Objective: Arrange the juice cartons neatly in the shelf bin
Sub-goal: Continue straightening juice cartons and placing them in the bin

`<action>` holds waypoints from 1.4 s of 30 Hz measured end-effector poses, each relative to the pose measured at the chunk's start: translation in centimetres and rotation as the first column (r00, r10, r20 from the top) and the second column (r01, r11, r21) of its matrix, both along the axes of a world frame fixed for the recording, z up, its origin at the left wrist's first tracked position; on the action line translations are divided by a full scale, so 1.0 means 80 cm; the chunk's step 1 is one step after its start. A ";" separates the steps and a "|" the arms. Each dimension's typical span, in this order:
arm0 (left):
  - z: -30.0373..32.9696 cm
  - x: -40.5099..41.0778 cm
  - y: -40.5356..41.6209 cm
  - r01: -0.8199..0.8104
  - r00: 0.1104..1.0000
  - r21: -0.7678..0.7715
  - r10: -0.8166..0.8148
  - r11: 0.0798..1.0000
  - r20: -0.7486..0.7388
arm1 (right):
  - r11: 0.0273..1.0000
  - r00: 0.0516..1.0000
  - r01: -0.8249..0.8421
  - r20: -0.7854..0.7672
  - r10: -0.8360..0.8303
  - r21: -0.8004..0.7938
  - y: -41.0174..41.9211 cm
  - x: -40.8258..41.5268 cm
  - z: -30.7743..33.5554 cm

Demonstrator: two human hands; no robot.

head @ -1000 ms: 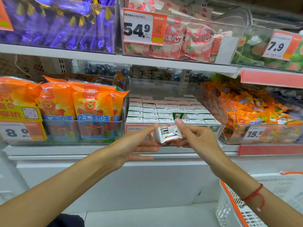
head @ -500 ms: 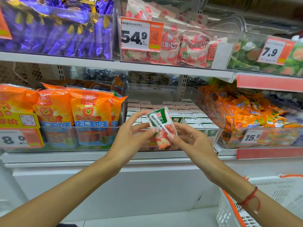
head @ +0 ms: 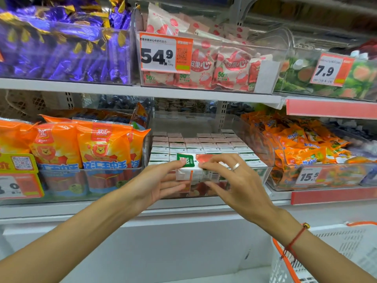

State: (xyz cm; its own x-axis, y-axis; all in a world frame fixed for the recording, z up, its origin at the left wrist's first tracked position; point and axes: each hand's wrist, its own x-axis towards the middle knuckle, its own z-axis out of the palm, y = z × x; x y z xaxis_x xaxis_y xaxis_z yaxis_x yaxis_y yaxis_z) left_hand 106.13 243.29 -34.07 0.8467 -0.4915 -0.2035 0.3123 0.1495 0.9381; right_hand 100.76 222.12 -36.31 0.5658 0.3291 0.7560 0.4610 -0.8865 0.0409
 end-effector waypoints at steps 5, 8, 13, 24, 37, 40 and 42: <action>0.029 0.034 -0.033 -0.152 0.963 -0.013 0.151 0.988 0.224 | 0.946 0.947 0.281 -0.208 -0.246 0.161 -0.041 0.022 -0.010; 0.037 0.049 -0.075 -0.215 0.857 0.137 0.119 0.967 0.502 | 0.896 0.839 0.439 -0.384 -0.386 0.059 -0.060 0.030 -0.027; 0.018 0.066 -0.115 -0.289 0.698 0.339 -0.046 0.895 0.715 | 0.889 0.820 0.457 -0.384 -0.425 -0.010 -0.067 0.033 -0.033; 0.070 0.095 -0.125 -0.276 0.453 0.806 -0.669 0.523 0.589 | 0.903 0.819 0.426 -0.400 -0.412 -0.057 -0.070 0.028 -0.033; 0.012 0.114 -0.129 -0.303 0.393 0.821 -0.721 0.484 0.571 | 0.913 0.831 0.406 -0.399 -0.388 -0.041 -0.075 0.029 -0.035; 0.008 0.115 -0.126 -0.290 0.368 0.808 -0.720 0.512 0.588 | 0.915 0.831 0.402 -0.408 -0.378 -0.031 -0.077 0.030 -0.037; 0.006 0.119 -0.123 -0.295 0.376 0.789 -0.693 0.539 0.615 | 0.922 0.838 0.387 -0.422 -0.346 0.012 -0.079 0.030 -0.036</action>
State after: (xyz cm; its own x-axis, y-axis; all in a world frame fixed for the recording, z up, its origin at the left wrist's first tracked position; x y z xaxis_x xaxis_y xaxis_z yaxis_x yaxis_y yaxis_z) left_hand 115.66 233.43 -33.62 0.6426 -0.7545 0.1335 -0.7504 -0.5847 0.3083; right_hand 103.13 215.79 -39.21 0.8926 -0.0232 0.4503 0.0593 -0.9840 -0.1681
